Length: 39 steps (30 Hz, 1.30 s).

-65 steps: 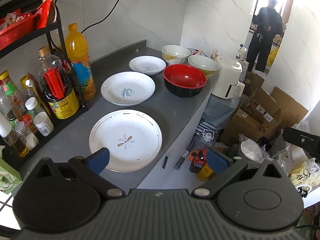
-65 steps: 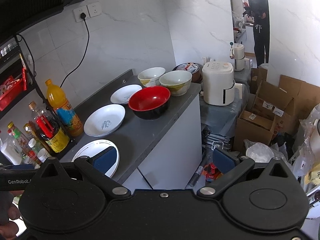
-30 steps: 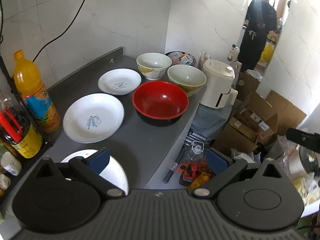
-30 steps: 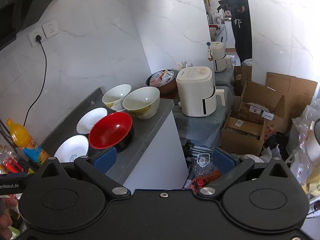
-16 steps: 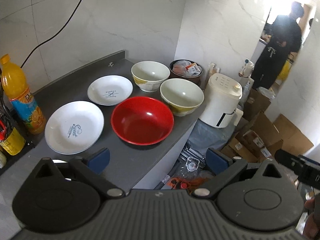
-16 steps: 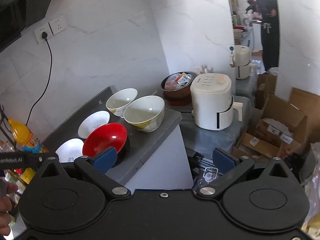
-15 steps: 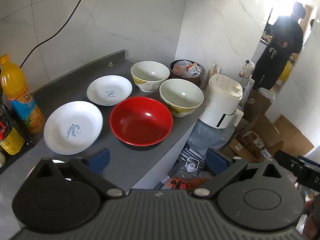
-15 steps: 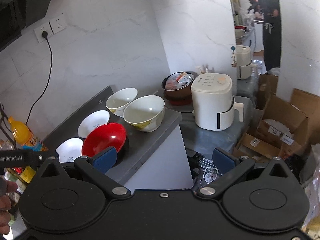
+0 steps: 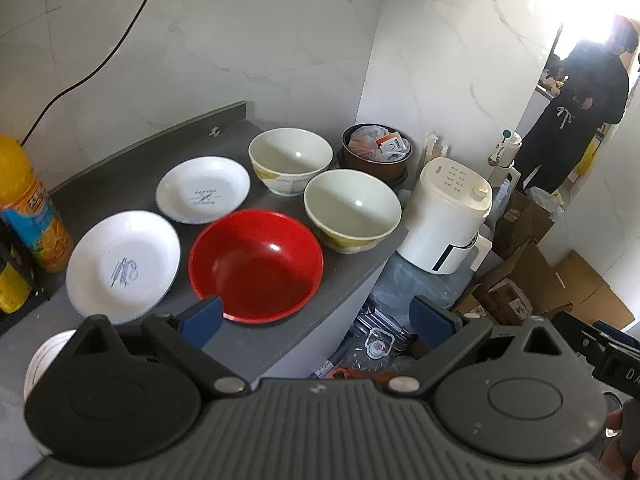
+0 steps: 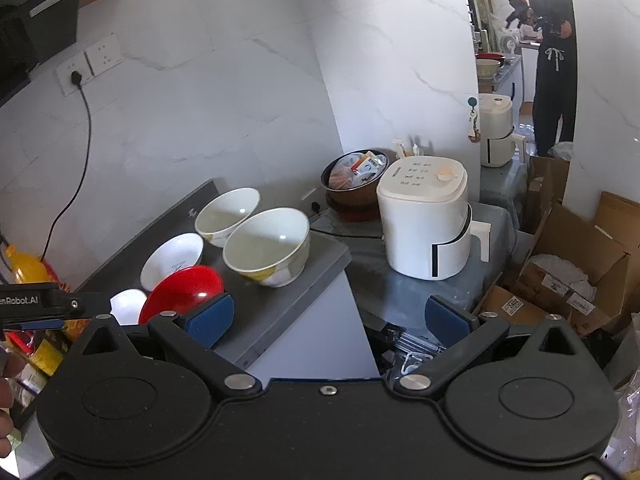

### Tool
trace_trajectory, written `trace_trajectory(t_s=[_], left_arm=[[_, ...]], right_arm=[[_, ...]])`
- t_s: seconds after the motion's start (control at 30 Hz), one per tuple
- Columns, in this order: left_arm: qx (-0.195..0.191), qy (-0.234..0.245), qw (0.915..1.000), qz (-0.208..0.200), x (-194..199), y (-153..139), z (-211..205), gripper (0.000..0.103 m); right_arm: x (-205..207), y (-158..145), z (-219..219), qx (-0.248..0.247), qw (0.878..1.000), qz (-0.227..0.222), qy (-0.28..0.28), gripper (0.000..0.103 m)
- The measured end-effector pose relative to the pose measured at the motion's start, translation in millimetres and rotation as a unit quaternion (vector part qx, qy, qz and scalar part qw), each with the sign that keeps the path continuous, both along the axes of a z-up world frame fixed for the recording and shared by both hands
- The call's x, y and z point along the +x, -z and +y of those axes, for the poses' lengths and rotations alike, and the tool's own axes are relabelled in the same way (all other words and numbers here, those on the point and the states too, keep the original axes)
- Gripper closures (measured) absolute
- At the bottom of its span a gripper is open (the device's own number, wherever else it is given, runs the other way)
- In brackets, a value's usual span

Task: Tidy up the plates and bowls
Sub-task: 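Move both grippers together toward the large plain white bowl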

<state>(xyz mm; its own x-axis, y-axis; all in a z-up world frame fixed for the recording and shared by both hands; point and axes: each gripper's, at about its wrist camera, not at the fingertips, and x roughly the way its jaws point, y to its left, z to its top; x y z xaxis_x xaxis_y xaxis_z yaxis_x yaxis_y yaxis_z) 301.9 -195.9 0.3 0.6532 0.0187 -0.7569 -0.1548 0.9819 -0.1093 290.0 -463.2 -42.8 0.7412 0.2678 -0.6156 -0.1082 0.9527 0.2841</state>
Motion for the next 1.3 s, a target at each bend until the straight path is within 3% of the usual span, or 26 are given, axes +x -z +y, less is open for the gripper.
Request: trace_trajectory(t_s=[0.23, 0.37, 0.67, 0.83, 1.03, 1.3], left_arm=[[0.003, 0.026, 0.9997, -0.003, 35, 10, -1, 0.005], [0.009, 0.029, 0.9994, 0.015, 62, 20, 4, 0.010], [0.078, 0.073, 0.9936, 0.036, 112, 37, -2, 0.013], [0.074, 0.081, 0.9925, 0.054, 130, 48, -1, 0.014], [0.050, 0.077, 0.9930, 0.073, 152, 65, 6, 0.030], [0.022, 0.081, 0.9932, 0.081, 177, 84, 18, 0.042]], right_arm=[[19, 11, -2, 0.004, 1.000, -0.002, 0.008, 0.000], [34, 20, 0, 0.017, 1.000, 0.006, 0.022, 0.000], [65, 50, 7, 0.047, 0.998, 0.018, 0.021, 0.001], [78, 64, 14, 0.049, 0.998, 0.030, 0.018, 0.004], [91, 77, 24, 0.059, 0.997, 0.044, 0.016, 0.014], [117, 91, 48, 0.082, 0.995, 0.061, 0.000, 0.026]])
